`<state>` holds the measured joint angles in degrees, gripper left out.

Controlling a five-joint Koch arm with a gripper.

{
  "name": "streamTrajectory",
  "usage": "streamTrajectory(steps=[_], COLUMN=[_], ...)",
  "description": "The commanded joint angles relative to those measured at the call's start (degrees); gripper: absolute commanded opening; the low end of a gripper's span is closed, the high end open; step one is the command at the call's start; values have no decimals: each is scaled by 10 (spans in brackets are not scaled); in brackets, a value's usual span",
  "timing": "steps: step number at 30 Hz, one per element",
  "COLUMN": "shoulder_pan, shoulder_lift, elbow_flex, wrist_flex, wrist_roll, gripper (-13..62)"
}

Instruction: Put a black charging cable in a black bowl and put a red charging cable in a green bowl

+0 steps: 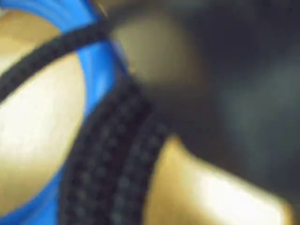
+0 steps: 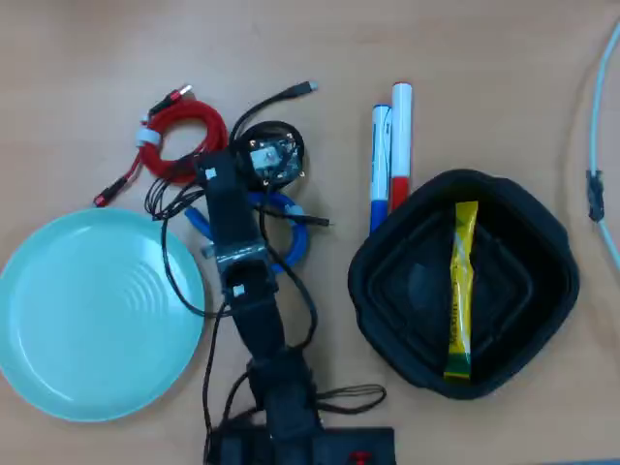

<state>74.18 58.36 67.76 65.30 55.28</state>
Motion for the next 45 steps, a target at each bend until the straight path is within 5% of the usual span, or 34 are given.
streamTrajectory(steps=[1,5,11,14,26,45], shoulder_pan=[0,-1,4,6,7,36], shoulder_lift=[2,-4,0,1,12,294], elbow_flex=[-34,-36,-33,-40,-37,-43], wrist_flex=[-17,-16,-10,-14,-10,51], wrist_roll=[-2,-2,5,4,1,-88], gripper=[549,378,-90,-47,-65,-66])
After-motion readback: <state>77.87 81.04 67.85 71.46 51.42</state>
